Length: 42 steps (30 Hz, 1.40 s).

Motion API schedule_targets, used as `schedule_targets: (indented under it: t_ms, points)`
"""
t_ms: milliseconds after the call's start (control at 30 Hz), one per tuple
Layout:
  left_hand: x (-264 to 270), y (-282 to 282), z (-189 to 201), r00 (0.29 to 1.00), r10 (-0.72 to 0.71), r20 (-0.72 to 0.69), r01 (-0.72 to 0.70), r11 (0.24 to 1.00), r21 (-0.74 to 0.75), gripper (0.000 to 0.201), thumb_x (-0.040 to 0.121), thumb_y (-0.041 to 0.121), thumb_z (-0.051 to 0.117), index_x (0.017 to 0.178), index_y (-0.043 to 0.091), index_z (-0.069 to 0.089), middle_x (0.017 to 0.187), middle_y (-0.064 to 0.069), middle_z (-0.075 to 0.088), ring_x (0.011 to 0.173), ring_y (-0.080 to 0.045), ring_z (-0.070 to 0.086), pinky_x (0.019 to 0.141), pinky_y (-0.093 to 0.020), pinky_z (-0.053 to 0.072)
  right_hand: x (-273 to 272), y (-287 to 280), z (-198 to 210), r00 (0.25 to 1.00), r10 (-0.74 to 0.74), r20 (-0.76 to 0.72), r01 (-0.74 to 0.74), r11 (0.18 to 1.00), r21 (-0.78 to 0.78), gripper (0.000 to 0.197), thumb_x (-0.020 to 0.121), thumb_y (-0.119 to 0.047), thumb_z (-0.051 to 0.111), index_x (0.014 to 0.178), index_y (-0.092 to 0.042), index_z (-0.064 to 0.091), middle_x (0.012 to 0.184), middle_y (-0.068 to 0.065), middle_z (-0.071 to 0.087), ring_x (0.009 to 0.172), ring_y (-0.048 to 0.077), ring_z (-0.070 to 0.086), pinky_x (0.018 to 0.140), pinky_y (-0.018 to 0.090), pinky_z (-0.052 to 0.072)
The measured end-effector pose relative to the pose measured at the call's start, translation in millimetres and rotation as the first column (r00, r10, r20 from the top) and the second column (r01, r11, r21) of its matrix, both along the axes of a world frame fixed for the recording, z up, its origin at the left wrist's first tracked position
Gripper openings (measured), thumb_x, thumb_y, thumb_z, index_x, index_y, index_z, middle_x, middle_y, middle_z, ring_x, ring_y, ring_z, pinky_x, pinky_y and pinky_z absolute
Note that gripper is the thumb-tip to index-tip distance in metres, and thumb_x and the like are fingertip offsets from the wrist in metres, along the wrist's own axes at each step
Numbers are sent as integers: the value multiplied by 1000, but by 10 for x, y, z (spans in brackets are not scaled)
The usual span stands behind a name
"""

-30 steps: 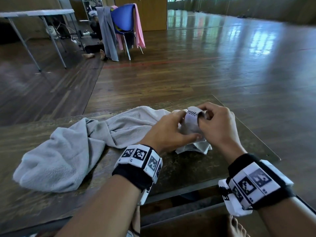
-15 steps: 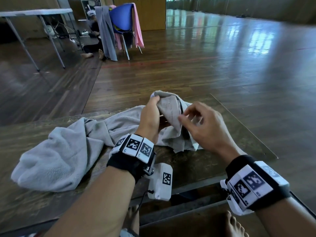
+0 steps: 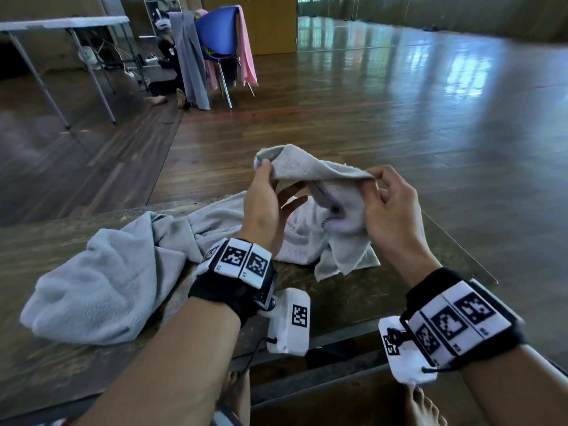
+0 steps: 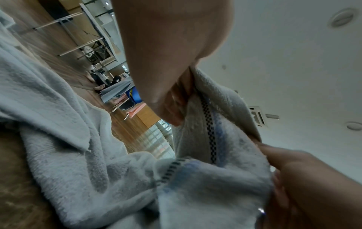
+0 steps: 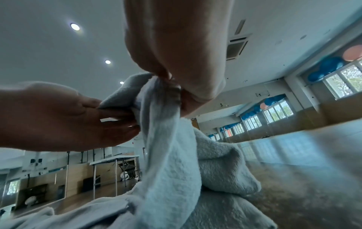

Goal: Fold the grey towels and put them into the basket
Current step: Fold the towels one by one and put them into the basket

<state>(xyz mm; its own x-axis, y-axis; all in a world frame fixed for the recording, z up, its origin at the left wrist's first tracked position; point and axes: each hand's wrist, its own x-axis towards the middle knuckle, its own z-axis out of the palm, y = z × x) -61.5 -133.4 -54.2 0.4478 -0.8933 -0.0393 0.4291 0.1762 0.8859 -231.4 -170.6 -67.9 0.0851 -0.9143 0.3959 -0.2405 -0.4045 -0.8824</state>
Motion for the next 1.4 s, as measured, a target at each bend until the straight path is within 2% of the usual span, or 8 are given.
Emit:
schedule_targets:
  t_ms: [200, 333, 433, 600, 867, 1067, 1167, 1400]
  points:
    - [-14, -11, -96, 819, 37, 573, -244, 926, 289, 50, 88, 35, 57, 133, 15, 48, 124, -6, 58, 114, -21, 57, 98, -44, 49, -54, -18, -101, 958, -102, -267, 67, 988, -136, 13, 96, -40, 57, 97, -37, 69, 82, -19, 72, 81, 0, 67, 68, 30, 53]
    - [-97, 90, -130, 370, -24, 929, 60, 998, 2, 44, 85, 20, 66, 128, 21, 57, 130, -1, 53, 115, -11, 52, 101, -29, 43, -35, 18, -122, 964, 3, -266, -38, 991, -127, 15, 92, -41, 60, 100, -42, 73, 90, -21, 74, 90, 2, 70, 79, 37, 59]
    - [-175, 95, -148, 415, -192, 890, 253, 963, 89, 30, 79, 15, 68, 109, 16, 66, 100, -3, 70, 91, -15, 65, 80, -27, 52, -55, 22, -110, 958, 26, -285, -75, 984, -163, 12, 93, -39, 63, 98, -40, 73, 87, -19, 74, 85, 1, 70, 74, 36, 59]
    - [-110, 21, -194, 290, -14, 957, 30, 1000, 6, 7, 85, 15, 65, 81, 9, 67, 71, -4, 67, 69, -19, 60, 63, -31, 46, -125, -28, -83, 958, 25, -285, -64, 990, -127, 15, 85, -46, 74, 94, -35, 69, 86, -18, 73, 83, -4, 66, 69, 17, 53]
    - [65, 49, -140, 249, 262, 932, -205, 955, -213, 12, 90, 26, 60, 81, 18, 59, 76, 4, 61, 74, -18, 57, 76, -45, 51, -477, -22, -77, 718, 354, -599, -290, 935, 205, 33, 94, -37, 68, 63, -25, 62, 53, -10, 52, 49, 8, 44, 55, 33, 39]
    - [176, 100, -124, 113, 119, 986, -244, 966, -89, 20, 87, 33, 59, 69, 23, 56, 59, 10, 52, 71, -29, 59, 75, -44, 47, -755, -81, 71, 919, -245, -308, 157, 946, -283, 11, 99, -29, 59, 91, -33, 66, 71, -11, 65, 69, 20, 64, 61, 31, 50]
    - [182, 93, -119, 175, 138, 975, -185, 977, -105, 15, 87, 21, 59, 73, 18, 62, 66, 3, 62, 68, -25, 58, 65, -37, 44, -867, -57, 91, 968, -239, -77, 202, 923, -327, 12, 99, -34, 56, 99, -31, 67, 75, -12, 66, 66, 26, 66, 57, 49, 58]
    - [42, 84, -77, 553, 98, 828, -65, 995, -75, 17, 92, 10, 49, 82, 6, 61, 73, 1, 60, 67, -6, 51, 61, -14, 40, -1055, -133, -93, 986, -39, -162, 51, 997, 65, 17, 97, -23, 67, 86, -33, 73, 80, -6, 75, 56, 12, 70, 54, 31, 60]
